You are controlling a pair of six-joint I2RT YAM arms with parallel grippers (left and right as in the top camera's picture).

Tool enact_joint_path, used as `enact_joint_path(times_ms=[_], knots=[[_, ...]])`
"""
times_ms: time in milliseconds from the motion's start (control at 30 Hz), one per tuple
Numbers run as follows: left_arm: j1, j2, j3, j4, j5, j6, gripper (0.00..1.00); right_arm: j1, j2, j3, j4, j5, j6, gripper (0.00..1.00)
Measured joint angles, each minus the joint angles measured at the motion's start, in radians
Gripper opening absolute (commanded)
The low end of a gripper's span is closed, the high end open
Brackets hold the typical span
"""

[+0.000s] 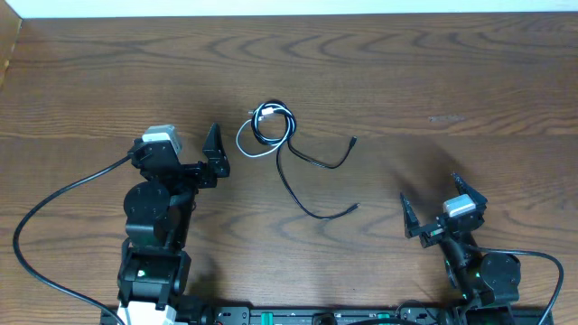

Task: Untangle cables
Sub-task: 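Move the left gripper forward toward the left side of the cable bundle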

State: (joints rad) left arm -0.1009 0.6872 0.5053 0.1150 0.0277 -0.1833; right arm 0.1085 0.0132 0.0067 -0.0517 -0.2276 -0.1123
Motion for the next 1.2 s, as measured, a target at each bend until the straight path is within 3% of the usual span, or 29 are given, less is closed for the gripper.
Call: enact_joint_path(times_ms=[1200], knots=[[0.000,0.270,0.000,0.246,0.000,0.000,0.98,0.000,0.000,0.000,0.000,0.000,0.000,0.99]])
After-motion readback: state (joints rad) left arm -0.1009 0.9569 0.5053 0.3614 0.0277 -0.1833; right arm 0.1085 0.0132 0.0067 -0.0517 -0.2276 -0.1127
